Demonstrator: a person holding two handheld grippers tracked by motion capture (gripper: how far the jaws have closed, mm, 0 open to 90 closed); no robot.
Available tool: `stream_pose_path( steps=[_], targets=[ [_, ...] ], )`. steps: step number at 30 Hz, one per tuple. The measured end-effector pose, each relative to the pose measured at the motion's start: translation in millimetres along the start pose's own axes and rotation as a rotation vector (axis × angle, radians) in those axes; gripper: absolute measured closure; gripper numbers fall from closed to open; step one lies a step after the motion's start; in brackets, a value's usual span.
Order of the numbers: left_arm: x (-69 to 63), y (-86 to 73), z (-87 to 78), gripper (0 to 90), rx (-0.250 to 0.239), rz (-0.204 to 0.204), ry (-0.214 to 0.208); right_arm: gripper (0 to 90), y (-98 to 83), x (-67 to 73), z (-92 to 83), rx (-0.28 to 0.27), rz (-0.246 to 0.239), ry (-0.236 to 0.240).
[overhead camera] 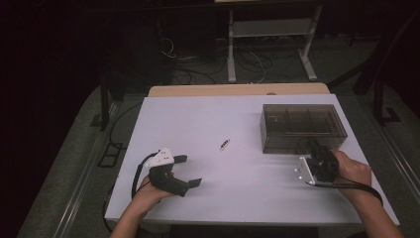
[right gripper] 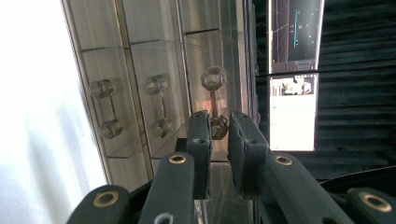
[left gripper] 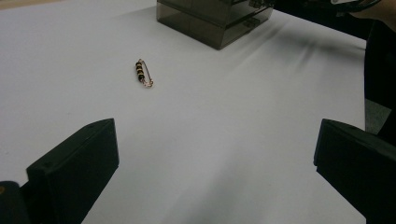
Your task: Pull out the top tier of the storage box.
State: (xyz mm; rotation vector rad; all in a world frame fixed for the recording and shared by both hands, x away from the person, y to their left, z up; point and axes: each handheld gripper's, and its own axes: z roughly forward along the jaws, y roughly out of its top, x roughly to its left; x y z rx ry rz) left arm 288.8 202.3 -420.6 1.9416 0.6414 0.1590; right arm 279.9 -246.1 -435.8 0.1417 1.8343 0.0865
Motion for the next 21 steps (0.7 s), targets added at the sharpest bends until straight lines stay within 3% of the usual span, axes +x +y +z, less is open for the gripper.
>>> stream_pose_path(
  steps=[21],
  targets=[
    [-0.2, 0.0, 0.1, 0.0, -0.001, 0.001, 0.0, 78.3, -1.1, 3.8, -12.8, -0.011, -0.002, -0.005]
  ],
)
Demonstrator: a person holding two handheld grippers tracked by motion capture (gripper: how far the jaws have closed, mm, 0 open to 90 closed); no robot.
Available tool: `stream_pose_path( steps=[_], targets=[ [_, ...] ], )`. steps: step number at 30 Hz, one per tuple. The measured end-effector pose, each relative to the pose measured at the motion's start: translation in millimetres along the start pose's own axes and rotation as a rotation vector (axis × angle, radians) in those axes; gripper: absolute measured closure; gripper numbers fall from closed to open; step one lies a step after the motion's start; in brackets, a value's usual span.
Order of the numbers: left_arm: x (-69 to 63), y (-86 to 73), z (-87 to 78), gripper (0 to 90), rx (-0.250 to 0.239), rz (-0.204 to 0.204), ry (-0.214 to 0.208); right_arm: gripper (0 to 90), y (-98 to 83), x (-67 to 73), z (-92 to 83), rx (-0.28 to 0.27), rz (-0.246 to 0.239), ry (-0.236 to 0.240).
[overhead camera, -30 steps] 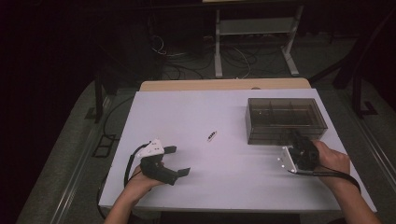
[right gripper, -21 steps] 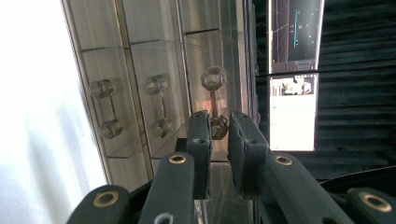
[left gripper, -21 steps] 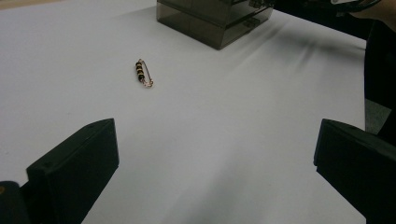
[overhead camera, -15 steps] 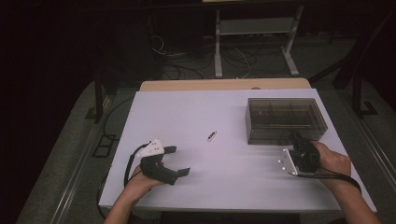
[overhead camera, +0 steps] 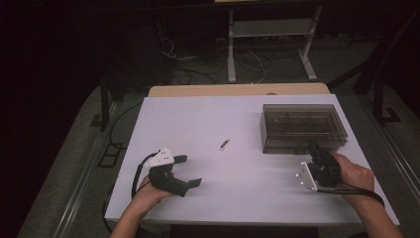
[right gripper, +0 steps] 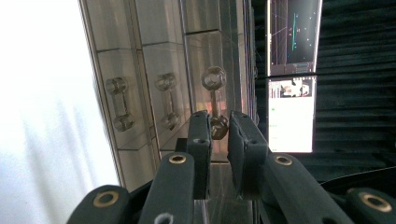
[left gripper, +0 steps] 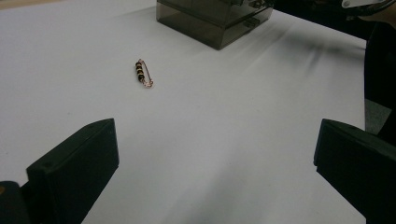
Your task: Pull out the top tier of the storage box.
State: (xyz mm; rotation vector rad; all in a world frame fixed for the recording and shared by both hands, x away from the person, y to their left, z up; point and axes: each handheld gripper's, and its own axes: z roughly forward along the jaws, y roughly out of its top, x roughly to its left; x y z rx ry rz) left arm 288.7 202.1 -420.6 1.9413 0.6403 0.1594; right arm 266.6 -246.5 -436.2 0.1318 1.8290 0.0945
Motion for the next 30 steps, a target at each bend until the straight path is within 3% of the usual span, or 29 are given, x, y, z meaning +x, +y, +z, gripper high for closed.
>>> stream_pose_path(
  steps=[30],
  targets=[
    [-0.7, 0.0, 0.1, 0.0, -0.002, 0.006, 0.006, 78.3, -0.6, 3.4, -17.5, -0.022, -0.008, -0.005]
  ],
)
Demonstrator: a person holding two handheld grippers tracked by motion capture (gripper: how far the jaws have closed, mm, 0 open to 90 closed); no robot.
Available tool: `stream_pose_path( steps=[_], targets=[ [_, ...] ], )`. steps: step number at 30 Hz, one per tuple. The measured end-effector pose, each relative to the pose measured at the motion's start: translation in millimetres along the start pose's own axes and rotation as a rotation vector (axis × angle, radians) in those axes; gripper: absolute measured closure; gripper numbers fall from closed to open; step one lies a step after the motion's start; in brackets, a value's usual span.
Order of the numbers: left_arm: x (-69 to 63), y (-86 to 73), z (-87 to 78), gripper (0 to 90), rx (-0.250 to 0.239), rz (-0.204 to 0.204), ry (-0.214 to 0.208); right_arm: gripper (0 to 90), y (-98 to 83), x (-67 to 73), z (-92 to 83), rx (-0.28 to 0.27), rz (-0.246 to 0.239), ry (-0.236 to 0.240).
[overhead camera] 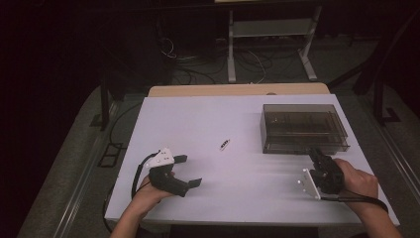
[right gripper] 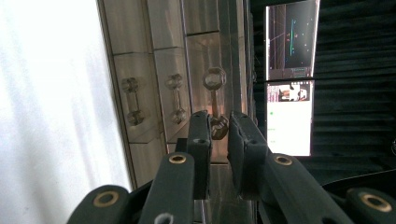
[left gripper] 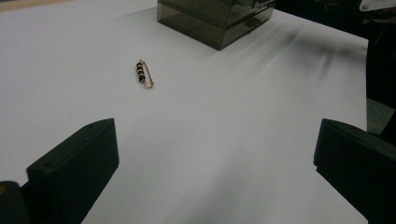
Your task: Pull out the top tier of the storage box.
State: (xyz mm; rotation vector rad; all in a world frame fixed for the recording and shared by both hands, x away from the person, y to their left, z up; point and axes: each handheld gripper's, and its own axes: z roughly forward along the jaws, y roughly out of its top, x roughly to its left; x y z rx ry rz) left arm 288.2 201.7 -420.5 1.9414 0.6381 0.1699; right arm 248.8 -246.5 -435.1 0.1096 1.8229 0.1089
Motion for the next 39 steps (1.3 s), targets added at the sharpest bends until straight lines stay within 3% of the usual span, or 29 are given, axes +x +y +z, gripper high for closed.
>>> stream_pose_path(
  steps=[20, 28, 39],
  targets=[
    [0.1, 0.0, 0.0, 0.0, -0.003, -0.002, 0.002, 77.5, 0.1, 2.1, -6.4, -0.005, -0.011, 0.007],
    [0.1, 0.0, 0.1, 0.0, -0.001, -0.001, 0.002, 63.8, -0.5, 2.1, -13.3, -0.016, -0.001, -0.023],
    [-0.1, -0.1, 0.1, 0.0, 0.002, 0.003, 0.011, 49.9, -3.0, 8.4, -21.4, -0.019, 0.021, -0.006]
  ],
)
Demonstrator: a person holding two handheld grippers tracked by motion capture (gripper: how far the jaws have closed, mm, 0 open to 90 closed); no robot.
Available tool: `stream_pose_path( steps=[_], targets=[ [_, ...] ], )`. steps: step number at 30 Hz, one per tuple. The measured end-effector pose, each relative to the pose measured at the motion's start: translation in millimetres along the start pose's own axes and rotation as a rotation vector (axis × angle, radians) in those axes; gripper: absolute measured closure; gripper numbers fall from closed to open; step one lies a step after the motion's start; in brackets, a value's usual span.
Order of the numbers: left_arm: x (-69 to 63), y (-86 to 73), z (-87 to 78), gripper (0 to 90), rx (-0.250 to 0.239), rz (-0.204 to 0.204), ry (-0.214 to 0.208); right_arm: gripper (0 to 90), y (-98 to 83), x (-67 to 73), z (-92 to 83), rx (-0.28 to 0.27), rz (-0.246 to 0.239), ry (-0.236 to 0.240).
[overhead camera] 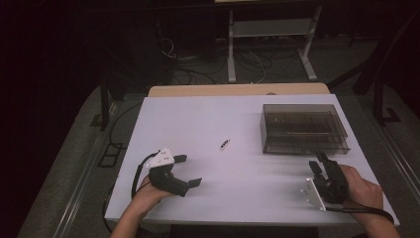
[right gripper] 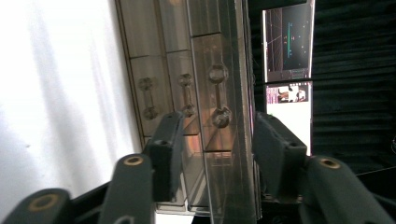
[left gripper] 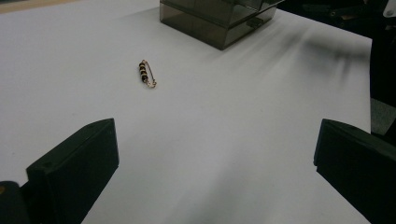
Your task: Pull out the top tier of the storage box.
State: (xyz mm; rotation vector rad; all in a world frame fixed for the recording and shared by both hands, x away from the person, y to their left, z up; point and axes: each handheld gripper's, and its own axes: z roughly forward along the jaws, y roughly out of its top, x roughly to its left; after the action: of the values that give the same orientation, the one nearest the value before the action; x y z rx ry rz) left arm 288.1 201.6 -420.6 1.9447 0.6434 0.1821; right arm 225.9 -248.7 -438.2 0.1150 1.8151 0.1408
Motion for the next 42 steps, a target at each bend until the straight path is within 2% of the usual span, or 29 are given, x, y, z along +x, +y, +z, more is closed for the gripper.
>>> stream_pose_path(
  steps=[4, 9, 23, 32, 36, 39, 42],
  targets=[
    [0.2, -0.4, 0.5, 0.0, 0.005, 0.004, 0.002, 46.2, -0.1, 3.9, -2.0, -0.013, 0.01, 0.012],
    [-1.1, -0.5, 1.1, 0.0, 0.013, 0.009, 0.005, 41.0, 0.1, 5.3, -1.6, -0.01, 0.003, -0.002],
    [-1.1, -0.8, 3.0, 0.0, 0.02, 0.006, 0.001, 36.5, -1.7, 2.6, -1.7, -0.017, 0.079, 0.009],
    [-1.7, -0.7, 2.3, 0.0, 0.017, 0.012, 0.007, 36.5, -0.9, -1.6, -4.6, -0.03, 0.154, 0.026],
    [-1.6, -0.7, 2.7, 0.0, 0.017, 0.011, 0.007, 36.4, -1.7, -3.2, -4.8, -0.03, 0.193, 0.048],
    [-2.3, -0.6, 3.1, 0.0, 0.016, 0.012, 0.005, 36.5, -2.7, -5.3, -5.2, -0.033, 0.23, 0.054],
    [-2.2, -0.4, 2.8, 0.0, 0.015, 0.013, 0.006, 36.5, -4.5, -7.6, -5.7, -0.039, 0.288, 0.073]
  ],
)
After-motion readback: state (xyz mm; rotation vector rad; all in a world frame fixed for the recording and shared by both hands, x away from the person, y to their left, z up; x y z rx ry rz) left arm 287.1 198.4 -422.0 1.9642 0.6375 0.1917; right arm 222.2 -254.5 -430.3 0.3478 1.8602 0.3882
